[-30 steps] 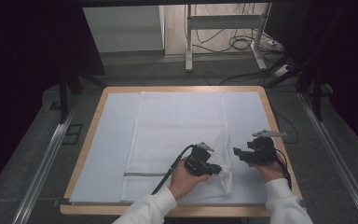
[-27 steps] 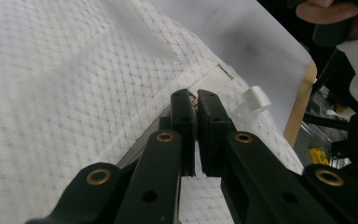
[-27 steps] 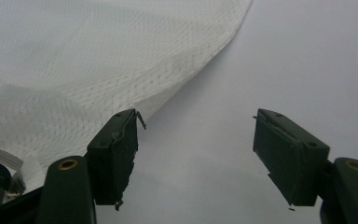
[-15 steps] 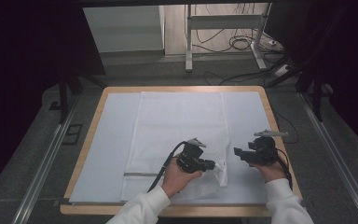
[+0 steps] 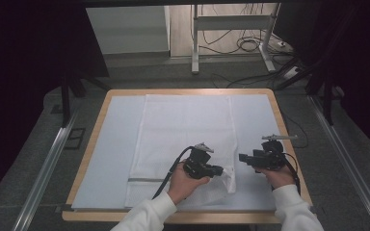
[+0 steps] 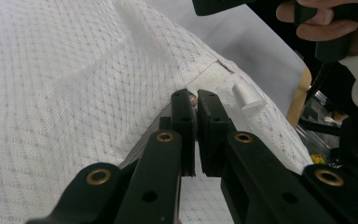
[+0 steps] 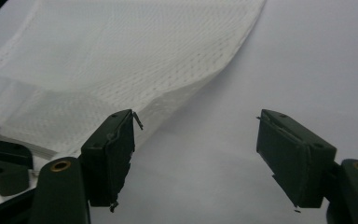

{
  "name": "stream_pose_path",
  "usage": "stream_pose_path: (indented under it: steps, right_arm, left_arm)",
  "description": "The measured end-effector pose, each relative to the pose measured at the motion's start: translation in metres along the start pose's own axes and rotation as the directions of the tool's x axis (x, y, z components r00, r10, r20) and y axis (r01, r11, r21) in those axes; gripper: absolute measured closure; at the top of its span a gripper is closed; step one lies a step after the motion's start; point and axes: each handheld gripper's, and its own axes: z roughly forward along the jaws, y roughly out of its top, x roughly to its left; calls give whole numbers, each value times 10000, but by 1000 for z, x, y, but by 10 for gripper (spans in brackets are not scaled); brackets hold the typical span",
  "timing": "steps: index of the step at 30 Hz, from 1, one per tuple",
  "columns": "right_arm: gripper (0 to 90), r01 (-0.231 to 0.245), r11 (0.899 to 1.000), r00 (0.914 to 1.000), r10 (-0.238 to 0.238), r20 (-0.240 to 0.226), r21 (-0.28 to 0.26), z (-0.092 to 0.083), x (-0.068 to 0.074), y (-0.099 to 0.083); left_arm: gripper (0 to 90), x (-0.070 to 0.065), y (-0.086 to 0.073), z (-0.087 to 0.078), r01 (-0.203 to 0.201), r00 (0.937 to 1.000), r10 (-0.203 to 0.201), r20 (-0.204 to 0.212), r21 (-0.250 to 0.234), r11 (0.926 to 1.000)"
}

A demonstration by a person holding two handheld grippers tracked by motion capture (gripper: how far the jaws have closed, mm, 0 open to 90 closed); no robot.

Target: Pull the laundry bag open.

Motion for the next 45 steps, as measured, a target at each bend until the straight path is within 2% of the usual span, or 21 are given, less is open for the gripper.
stream_pose_path:
  steps: [3,7,13,24,35,40,45]
  right_arm:
    - [266,-389,9991,9986,395,-353,181,2,1,1]
    - [267,-666,9967,9947,699,-753,466,6,4,0]
    - [268,-770,9947,9893,848,-1190,688,11,9,1]
    - [275,-644,9933,9900,756,-1189,958,21,16,0]
    - [336,-557,9891,9879,743,-1358,1366,32,22,-1]
    - [384,-601,9857,9855,836,-1476,1574,38,24,0]
    - [480,-533,9823,9830,832,-1634,1796,43,25,0]
  left_arm:
    - [867,-1,0,1,21,10000,-21,16,-27,10000]
    - [866,-2,0,2,34,10000,-34,49,-35,10000]
    - [866,-3,-1,4,15,10000,-15,68,-13,10000]
    - [867,-4,-1,6,-7,10000,7,41,18,10000]
    - [867,-6,-1,9,-122,9999,122,6,91,9999]
    - [867,-6,-1,10,-100,9999,100,10,91,9999]
    - [867,-6,-1,10,-96,10000,96,-1,113,9999]
